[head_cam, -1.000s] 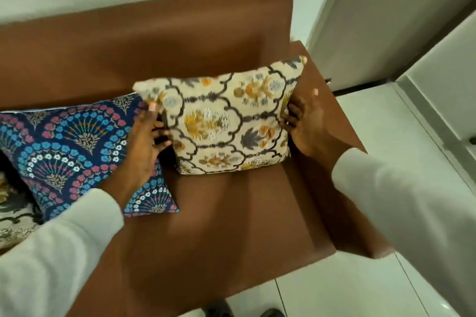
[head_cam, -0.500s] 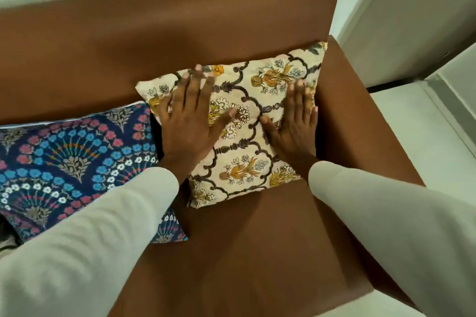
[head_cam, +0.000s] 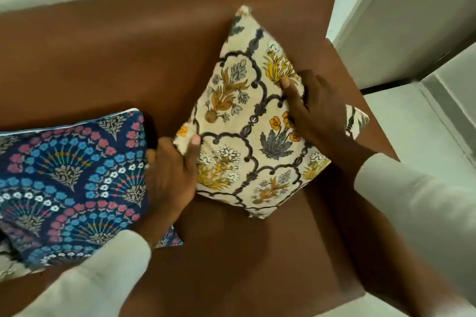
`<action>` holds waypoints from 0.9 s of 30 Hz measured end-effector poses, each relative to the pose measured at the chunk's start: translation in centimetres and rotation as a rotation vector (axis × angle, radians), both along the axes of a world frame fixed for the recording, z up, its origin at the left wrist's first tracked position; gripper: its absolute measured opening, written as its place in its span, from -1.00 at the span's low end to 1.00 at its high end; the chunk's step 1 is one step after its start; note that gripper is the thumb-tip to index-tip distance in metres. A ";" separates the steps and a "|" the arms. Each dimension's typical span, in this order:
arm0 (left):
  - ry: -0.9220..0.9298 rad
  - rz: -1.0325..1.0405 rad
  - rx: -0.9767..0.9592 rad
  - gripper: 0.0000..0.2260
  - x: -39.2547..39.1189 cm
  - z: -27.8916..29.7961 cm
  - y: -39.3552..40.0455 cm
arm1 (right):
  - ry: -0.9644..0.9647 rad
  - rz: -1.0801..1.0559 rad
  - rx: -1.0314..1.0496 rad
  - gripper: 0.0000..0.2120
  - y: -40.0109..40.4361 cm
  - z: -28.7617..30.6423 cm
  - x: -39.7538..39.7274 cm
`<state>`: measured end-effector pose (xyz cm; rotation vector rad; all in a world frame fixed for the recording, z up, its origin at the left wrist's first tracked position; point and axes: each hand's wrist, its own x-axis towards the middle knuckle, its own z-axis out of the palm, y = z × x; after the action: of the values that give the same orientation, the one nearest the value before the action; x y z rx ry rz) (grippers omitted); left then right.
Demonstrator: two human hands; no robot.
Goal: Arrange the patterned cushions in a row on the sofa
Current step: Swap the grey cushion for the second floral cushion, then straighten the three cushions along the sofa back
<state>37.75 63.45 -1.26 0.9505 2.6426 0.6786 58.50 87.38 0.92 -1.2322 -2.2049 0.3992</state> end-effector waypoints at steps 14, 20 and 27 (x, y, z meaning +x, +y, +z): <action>0.261 -0.097 -0.041 -0.33 -2.2 -0.4 -0.6 | -0.044 0.128 0.077 -0.43 -5.9 1.2 -1.3; 0.457 -0.173 -0.056 -0.43 -8.1 2.0 -5.8 | 0.009 0.369 0.077 -0.59 -16.7 0.3 -7.7; 0.467 -0.198 -0.115 -0.41 -18.2 3.2 -12.5 | 0.041 0.337 -0.327 -0.64 -27.2 -1.3 -14.3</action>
<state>19.59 50.95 1.96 1.4601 2.8728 0.2777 44.23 60.22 -0.40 -0.9925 -2.3791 0.9417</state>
